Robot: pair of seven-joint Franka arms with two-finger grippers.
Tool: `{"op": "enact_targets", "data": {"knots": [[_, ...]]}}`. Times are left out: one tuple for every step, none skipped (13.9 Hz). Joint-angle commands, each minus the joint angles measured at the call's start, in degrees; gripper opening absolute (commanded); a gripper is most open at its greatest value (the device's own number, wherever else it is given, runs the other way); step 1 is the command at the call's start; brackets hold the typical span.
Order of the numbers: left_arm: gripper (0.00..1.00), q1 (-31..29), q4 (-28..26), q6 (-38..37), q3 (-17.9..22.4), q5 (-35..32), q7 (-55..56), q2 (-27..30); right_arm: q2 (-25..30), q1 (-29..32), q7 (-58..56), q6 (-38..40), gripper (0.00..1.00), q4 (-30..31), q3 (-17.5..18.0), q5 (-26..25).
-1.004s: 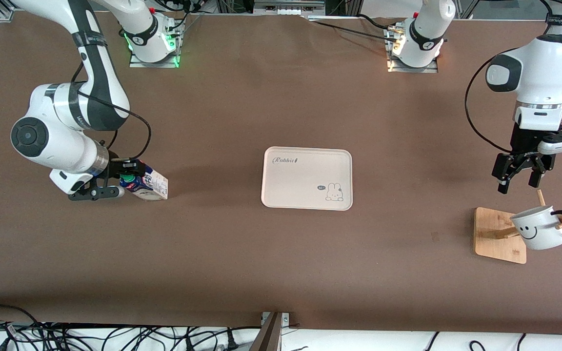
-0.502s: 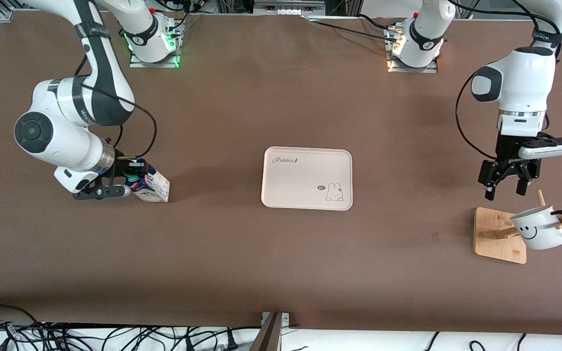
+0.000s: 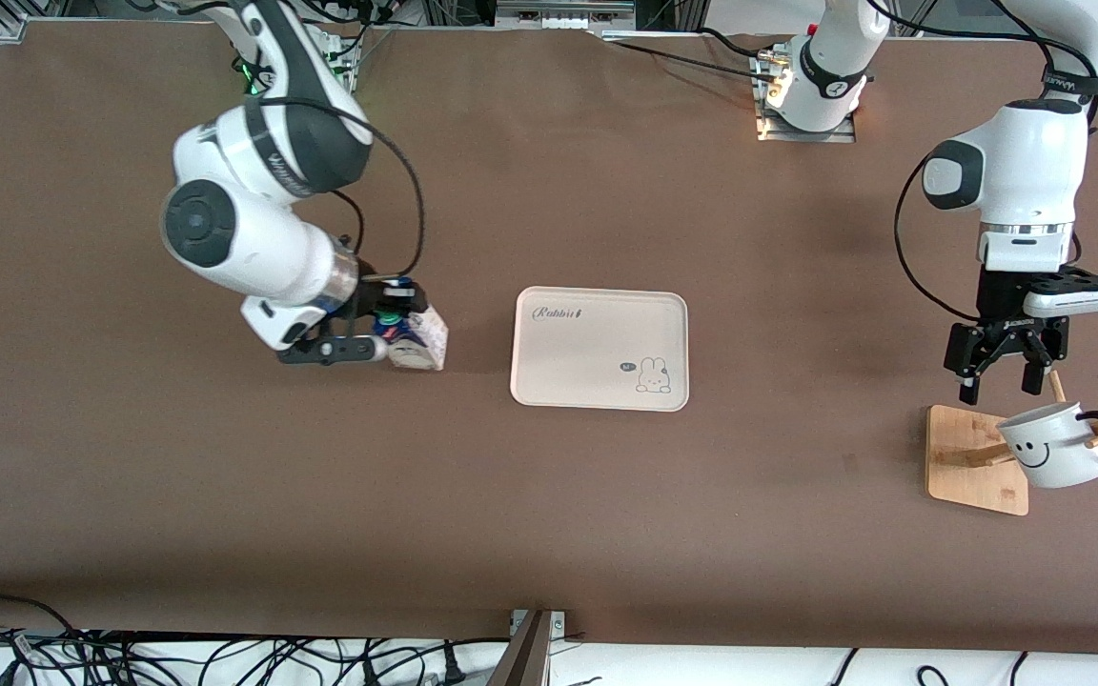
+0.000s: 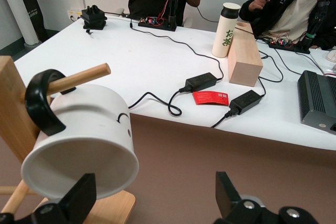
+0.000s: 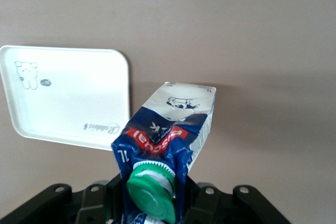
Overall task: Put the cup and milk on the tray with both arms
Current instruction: 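Grasp and carry the milk carton with the right gripper onto the tray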
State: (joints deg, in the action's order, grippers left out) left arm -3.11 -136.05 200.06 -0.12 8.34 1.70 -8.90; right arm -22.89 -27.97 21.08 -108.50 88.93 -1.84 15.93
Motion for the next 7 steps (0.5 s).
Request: {"op": "enact_targets", "data": {"knots": [[1.00,0.1,1.8,0.6,-0.1,1.1,-0.3,-2.0,-4.6,-4.0,6.6,1.0,0.31,-6.4,-0.1,0.9],[1.00,0.1,1.9,0.6,-0.1,1.2,-0.3,-2.1,-5.8,-5.5,8.1,0.9,0.31,-7.2,-0.2,0.9],[1.00,0.0,2.4,0.6,-0.1,1.2,-0.2,-2.4,-7.0,-6.6,9.8,0.0,0.31,-8.0,-0.2,0.9],[1.00,-0.2,2.5,0.6,-0.1,1.2,-0.2,-3.0,-8.1,-8.3,11.9,-2.0,0.31,-8.5,-0.2,0.9],[1.00,-0.3,2.5,0.7,-0.1,1.2,-0.3,-3.3,-9.2,-9.7,13.2,-4.9,0.31,-8.7,-0.2,0.9],[1.00,-0.3,3.0,0.6,-0.1,1.2,-0.3,-3.3,-10.3,-10.8,14.2,-6.9,0.31,-9.3,-0.1,0.9],[1.00,-0.4,4.0,0.6,0.0,1.2,-0.3,-3.7,-11.9,-11.8,15.6,-7.4,0.31,-11.0,-0.2,0.9]]}}
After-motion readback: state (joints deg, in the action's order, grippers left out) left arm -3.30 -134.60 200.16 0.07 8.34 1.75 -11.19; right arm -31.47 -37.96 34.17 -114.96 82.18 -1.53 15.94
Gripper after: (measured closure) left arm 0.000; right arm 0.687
